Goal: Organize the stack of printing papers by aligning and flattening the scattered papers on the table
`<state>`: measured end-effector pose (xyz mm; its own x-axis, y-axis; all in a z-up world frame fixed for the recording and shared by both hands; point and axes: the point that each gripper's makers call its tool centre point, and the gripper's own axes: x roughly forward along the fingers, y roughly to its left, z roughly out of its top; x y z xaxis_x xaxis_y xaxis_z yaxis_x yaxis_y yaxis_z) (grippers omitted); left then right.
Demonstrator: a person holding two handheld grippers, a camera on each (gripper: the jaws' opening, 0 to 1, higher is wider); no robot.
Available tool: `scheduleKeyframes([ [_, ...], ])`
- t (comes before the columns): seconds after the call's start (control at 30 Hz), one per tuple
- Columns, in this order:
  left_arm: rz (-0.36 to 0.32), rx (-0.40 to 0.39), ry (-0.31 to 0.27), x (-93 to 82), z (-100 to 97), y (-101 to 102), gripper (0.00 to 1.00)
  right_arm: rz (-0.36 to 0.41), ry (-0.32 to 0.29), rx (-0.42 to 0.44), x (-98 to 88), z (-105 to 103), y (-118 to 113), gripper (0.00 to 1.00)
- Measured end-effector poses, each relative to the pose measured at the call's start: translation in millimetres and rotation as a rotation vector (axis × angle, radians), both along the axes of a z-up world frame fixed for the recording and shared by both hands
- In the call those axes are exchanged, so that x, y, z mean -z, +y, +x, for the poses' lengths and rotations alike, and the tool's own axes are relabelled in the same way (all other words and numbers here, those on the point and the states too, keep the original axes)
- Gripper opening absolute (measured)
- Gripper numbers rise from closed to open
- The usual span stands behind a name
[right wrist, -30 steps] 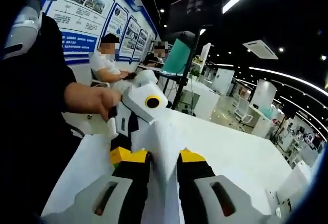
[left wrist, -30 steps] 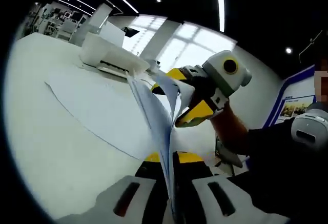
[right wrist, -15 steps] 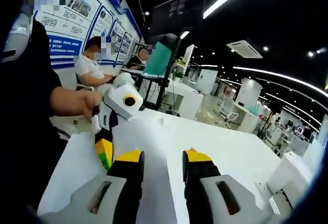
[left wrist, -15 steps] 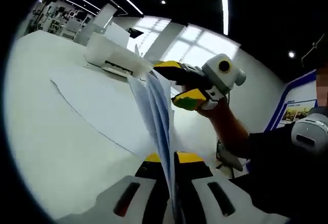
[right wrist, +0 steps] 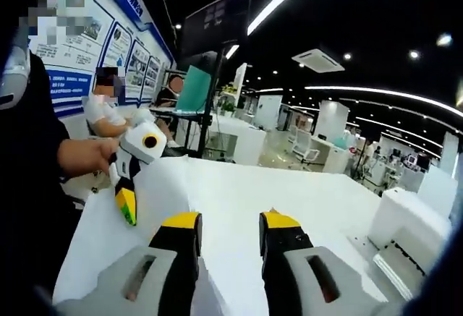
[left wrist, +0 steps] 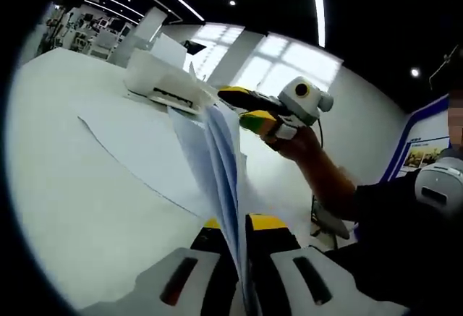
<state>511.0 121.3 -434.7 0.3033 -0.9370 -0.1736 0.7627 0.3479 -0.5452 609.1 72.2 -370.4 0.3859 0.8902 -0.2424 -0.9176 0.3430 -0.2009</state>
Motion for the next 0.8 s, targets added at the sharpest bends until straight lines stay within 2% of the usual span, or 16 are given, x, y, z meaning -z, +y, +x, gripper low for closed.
scheduleKeyframes([
  [0.27, 0.019, -0.014, -0.011, -0.5, -0.2, 2.3, 0.07, 0.026, 0.017, 0.067, -0.3, 19.0, -15.4, 0.38],
  [0.5, 0.035, -0.02, -0.023, -1.5, -1.7, 1.8, 0.07, 0.047, 0.013, 0.131, -2.6, 40.3, -25.0, 0.53],
  [0.8, 0.04, -0.026, -0.031, -2.4, -2.0, 5.0, 0.07, 0.029, 0.051, 0.215, 10.7, 74.5, -38.2, 0.64],
])
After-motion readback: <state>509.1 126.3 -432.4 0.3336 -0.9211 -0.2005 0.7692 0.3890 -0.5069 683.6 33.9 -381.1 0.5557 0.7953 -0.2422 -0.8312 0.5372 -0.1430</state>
